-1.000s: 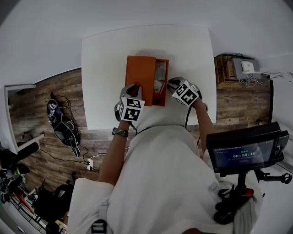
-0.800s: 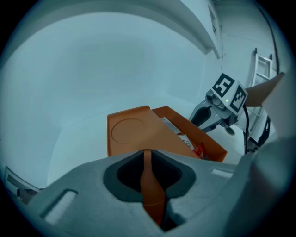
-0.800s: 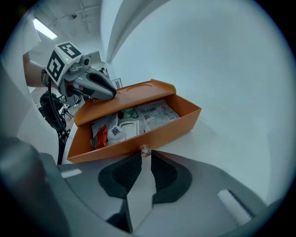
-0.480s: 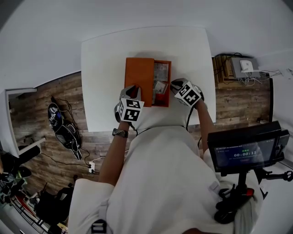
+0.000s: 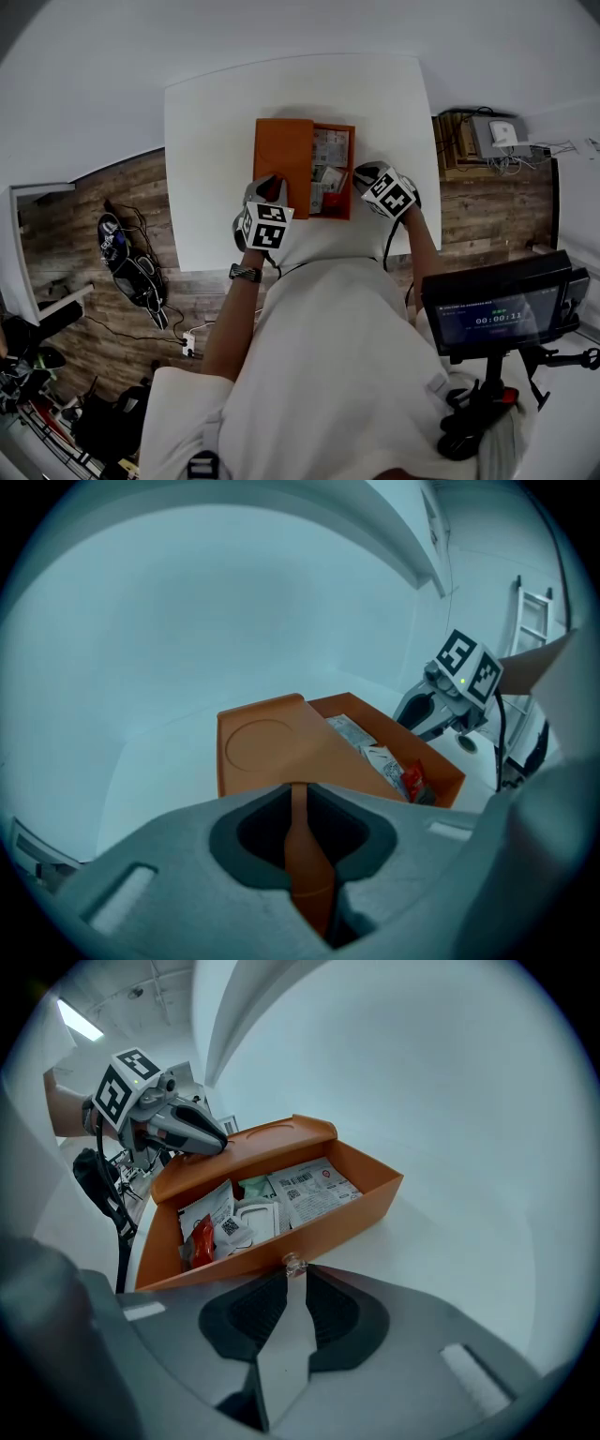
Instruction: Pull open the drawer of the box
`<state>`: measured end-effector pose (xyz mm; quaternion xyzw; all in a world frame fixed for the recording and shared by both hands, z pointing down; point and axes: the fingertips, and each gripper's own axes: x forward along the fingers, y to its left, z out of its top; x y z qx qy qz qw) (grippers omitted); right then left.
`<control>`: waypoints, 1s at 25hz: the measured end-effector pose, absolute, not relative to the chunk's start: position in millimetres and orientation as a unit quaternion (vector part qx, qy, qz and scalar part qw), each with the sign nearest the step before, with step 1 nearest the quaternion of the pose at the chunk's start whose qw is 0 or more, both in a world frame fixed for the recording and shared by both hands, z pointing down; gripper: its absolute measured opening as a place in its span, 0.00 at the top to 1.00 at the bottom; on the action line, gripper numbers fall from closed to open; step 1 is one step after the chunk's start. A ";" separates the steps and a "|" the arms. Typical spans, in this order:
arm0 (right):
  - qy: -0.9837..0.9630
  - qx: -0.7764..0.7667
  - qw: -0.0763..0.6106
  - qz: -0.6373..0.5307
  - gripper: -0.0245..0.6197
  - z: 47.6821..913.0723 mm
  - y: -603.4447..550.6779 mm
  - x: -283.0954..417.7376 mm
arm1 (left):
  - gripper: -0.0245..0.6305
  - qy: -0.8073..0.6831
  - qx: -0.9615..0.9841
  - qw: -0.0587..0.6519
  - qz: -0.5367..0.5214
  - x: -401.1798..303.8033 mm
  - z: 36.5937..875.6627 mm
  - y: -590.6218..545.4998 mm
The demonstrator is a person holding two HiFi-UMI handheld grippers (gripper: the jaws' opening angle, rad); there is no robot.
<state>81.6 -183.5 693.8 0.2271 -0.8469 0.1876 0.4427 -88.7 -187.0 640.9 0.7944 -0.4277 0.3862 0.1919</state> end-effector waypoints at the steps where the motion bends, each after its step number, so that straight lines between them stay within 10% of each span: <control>1: -0.845 0.229 0.444 0.191 0.86 695.3 -182.6 83.1 | 0.88 -0.428 0.794 0.192 0.386 -88.6 641.3 -186.9; 25: -0.830 0.260 0.441 0.223 0.86 701.0 -178.7 103.6 | 0.88 -0.431 0.792 0.188 0.389 -90.2 643.0 -189.3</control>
